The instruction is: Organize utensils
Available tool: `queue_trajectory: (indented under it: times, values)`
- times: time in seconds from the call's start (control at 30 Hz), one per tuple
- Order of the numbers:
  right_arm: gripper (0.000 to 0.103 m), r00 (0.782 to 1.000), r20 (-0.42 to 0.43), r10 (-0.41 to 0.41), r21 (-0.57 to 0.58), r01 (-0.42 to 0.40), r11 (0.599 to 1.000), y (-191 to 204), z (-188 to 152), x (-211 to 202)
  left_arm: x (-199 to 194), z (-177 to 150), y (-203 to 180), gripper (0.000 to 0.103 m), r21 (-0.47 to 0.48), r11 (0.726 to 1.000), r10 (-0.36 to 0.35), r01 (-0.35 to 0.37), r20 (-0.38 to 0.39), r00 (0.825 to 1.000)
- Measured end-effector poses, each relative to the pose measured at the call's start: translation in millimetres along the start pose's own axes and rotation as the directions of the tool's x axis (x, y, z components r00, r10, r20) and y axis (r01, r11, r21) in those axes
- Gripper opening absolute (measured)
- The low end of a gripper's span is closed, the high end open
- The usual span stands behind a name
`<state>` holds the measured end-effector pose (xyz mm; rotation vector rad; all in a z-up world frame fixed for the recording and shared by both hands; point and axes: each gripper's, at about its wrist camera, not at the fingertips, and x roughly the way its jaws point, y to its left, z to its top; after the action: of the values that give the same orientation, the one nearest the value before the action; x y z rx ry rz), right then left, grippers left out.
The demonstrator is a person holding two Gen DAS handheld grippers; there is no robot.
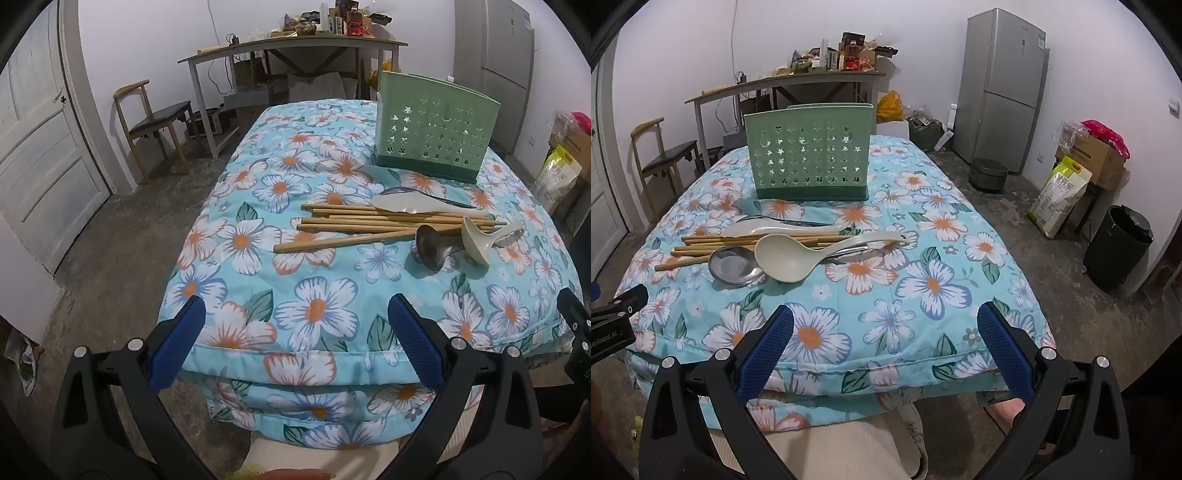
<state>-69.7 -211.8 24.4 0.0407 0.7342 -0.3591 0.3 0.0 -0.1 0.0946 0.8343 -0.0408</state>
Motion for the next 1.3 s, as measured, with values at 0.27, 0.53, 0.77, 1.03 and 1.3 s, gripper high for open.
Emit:
queue_trajectory:
  times: [0.27, 0.53, 0.77, 1.03, 1.3]
  values:
    - [0.097, 1.0, 0.006, 0.0, 0.0, 0.0, 1.0, 0.3, 0.1, -0.9, -0.5, -0.2, -0.3, 0.096, 0.001, 1.0, 0.002, -0.002, 0.008, 1.0]
    - [0.097, 1.0, 0.008, -0.002, -0.001, 0.002, 1.0, 0.6, 0.1, -1.8, -0.6, -0.1, -0.2, 0.096, -0.002, 1.0, -0.002, 0.002, 0.007, 1.0]
    - [0.097, 1.0, 0.008, -0.003, -0.002, 0.003, 1.0, 0.9, -0.1, -2.3, -0.8, 0.0, -0.3, 0.096, -0.002, 1.0, -0.001, 0.001, 0.008, 1.0]
    - [0.097, 1.0, 0.01, -0.003, -0.002, 0.003, 1.0, 1.1, -0.4, -3.3, -0.9, -0.1, -0.2, 0.096, -0.004, 1.0, -0.004, 0.004, 0.009, 1.0]
    - [0.097, 1.0, 0.011, -0.004, -0.003, 0.004, 1.0, 1.3, -0.5, -3.8, -1.0, -0.2, 0.0, 0.096, -0.003, 1.0, -0.005, 0.005, 0.009, 1.0]
